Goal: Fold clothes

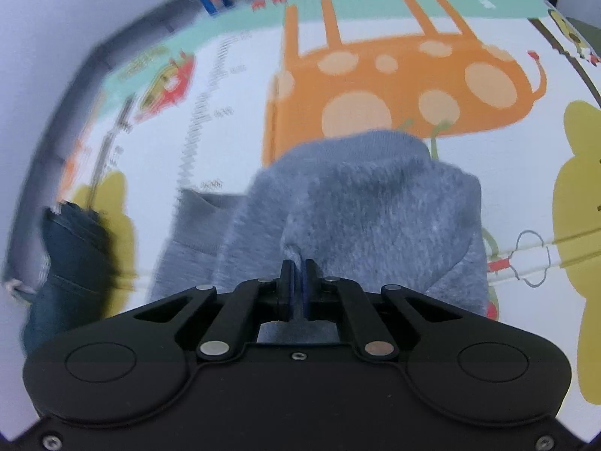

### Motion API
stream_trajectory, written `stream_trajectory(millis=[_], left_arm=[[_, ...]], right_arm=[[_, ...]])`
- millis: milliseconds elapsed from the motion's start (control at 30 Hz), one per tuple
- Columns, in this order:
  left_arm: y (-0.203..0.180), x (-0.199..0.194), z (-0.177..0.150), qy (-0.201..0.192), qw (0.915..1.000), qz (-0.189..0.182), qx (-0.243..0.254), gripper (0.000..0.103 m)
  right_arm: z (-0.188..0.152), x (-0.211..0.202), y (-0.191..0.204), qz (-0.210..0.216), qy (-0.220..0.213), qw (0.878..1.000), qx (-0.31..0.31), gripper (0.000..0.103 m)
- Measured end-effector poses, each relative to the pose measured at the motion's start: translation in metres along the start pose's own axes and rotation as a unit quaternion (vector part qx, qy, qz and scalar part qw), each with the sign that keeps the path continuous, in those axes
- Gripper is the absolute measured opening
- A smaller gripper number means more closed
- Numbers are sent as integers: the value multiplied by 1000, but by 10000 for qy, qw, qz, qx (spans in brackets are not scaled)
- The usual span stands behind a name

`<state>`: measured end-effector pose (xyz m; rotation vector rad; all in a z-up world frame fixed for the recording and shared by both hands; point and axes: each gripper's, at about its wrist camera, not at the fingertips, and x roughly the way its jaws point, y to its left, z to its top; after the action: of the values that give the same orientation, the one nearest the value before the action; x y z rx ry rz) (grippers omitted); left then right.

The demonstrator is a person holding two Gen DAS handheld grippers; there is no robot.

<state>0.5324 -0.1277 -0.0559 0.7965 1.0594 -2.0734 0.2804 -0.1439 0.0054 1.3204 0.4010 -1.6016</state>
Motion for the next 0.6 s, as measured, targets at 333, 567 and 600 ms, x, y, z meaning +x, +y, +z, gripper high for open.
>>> stream_trajectory(millis=[333, 567, 600], left_arm=[[17, -21, 0, -410, 9963, 141, -745, 24], [59, -6, -17, -121, 9846, -37, -1741, 24], [63, -2, -17, -89, 9832, -96, -1820, 23]], right_arm=[[14, -25, 23, 474, -400, 9974, -376, 4], [9, 17, 61, 517, -188, 9953, -795, 4], [6, 22, 67, 504, -183, 9947, -879, 4]])
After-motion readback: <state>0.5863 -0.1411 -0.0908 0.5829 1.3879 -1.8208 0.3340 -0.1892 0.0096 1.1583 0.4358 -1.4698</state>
